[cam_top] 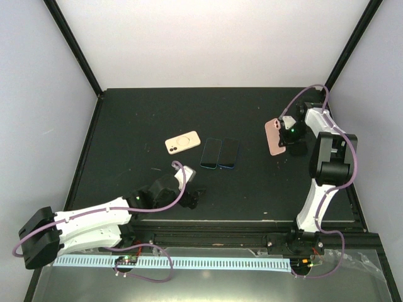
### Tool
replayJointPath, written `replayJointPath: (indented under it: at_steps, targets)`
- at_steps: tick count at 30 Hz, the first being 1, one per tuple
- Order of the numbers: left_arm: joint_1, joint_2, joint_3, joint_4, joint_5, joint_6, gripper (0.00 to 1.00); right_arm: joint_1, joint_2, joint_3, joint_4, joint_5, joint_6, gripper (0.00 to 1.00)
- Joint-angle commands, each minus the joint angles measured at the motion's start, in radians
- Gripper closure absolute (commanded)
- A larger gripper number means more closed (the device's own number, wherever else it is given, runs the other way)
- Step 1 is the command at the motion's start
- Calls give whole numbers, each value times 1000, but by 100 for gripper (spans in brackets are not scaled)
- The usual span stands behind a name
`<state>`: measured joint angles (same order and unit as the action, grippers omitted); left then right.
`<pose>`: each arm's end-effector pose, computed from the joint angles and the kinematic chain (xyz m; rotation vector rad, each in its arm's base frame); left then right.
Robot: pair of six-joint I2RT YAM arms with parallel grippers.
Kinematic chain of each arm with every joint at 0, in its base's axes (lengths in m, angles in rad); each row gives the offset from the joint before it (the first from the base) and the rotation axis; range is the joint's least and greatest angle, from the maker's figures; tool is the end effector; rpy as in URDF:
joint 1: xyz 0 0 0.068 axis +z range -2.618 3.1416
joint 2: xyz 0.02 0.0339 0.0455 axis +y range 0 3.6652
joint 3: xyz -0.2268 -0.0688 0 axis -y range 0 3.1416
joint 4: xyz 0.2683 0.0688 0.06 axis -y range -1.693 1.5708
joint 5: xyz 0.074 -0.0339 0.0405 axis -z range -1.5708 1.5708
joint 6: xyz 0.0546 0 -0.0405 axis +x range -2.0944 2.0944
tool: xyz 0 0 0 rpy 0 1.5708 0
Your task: Take the phone out of the phone case
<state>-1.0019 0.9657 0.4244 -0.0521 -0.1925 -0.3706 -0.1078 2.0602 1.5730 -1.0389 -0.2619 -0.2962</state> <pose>0.1476 -0.2114 0.1419 0.5776 2.1337 -0.5789 0.3967 -0.0287 0.1145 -0.2931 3.0082 0.3764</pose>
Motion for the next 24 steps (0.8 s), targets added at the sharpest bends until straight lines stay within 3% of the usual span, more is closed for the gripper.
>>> replayJointPath:
  at_steps: [1,6,13,21,24]
  targets:
    - [12,24,74,-43,-98,-2,1,-6,14,-14,-29,44,-12,73]
    - [79,73,114,-62,-210,-38,1,-7,-93,-86,28,86,-14,49]
    - [284,222,275,-109,-175,-38,1,-7,-321,-190,-6,7,-33,43]
    - [512,474,425,-69,-22,-57,1,30,-727,-438,67,-453,-22,43]
    - [578,629,564,-119,79,-20,1,34,-868,-548,132,-584,-65,38]
